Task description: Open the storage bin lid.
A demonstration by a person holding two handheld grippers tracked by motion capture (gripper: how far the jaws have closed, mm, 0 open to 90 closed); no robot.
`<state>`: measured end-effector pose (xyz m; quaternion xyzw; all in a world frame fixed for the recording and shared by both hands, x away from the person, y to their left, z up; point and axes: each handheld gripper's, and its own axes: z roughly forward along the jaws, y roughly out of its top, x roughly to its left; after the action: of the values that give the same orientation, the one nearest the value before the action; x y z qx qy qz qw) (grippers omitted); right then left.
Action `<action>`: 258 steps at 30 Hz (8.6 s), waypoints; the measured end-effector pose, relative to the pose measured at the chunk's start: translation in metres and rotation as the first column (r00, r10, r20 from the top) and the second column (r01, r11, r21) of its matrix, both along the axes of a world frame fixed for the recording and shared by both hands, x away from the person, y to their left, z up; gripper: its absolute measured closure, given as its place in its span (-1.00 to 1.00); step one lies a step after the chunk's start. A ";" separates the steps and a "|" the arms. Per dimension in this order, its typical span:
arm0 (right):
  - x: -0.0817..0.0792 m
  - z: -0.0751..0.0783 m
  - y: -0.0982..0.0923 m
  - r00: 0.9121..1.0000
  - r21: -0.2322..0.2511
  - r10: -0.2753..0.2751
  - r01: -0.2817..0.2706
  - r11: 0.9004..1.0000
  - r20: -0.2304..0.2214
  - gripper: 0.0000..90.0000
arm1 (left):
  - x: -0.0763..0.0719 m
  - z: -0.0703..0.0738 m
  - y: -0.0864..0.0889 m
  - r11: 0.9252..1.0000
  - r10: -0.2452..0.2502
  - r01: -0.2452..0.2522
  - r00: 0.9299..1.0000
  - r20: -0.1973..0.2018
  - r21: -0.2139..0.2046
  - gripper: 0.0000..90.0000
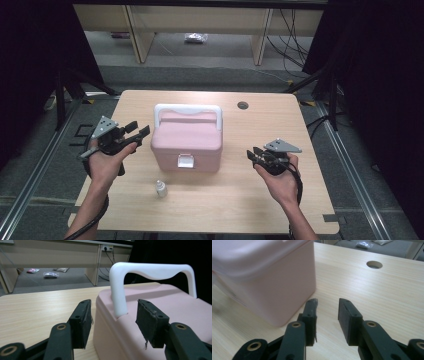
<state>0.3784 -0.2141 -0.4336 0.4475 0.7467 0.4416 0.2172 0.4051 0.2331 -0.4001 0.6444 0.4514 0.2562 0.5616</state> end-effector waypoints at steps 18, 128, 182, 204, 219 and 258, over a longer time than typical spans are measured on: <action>-0.008 0.004 0.015 0.999 0.058 0.015 -0.016 0.998 0.029 0.53 | 0.042 0.012 -0.024 0.997 -0.067 0.068 0.998 -0.022 0.047 0.07; 0.009 0.037 0.075 0.980 0.083 0.145 -0.157 0.984 0.133 1.00 | -0.049 0.010 -0.057 0.960 -0.234 0.236 0.972 -0.033 0.150 1.00; -0.012 0.006 0.157 0.925 -0.021 0.373 -0.372 0.928 0.069 1.00 | -0.007 0.024 -0.075 0.977 -0.178 0.176 0.984 0.004 0.117 1.00; -0.007 -0.007 0.163 0.934 -0.050 0.355 -0.353 0.934 0.038 1.00 | 0.006 0.034 -0.076 0.983 -0.143 0.138 0.989 0.039 0.118 1.00; -0.009 -0.009 0.163 0.932 -0.062 0.360 -0.357 0.932 0.043 1.00 | 0.017 0.042 -0.076 0.988 -0.118 0.111 0.991 0.059 0.108 1.00; -0.008 -0.009 0.163 0.931 -0.061 0.362 -0.359 0.931 0.048 1.00 | 0.044 0.051 -0.079 0.998 -0.026 0.018 0.991 0.130 0.063 1.00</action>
<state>0.3704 -0.0514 -0.4428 0.2841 0.8206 0.4675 0.1656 0.4489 0.1541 -0.3494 0.6481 0.3985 0.3054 0.5726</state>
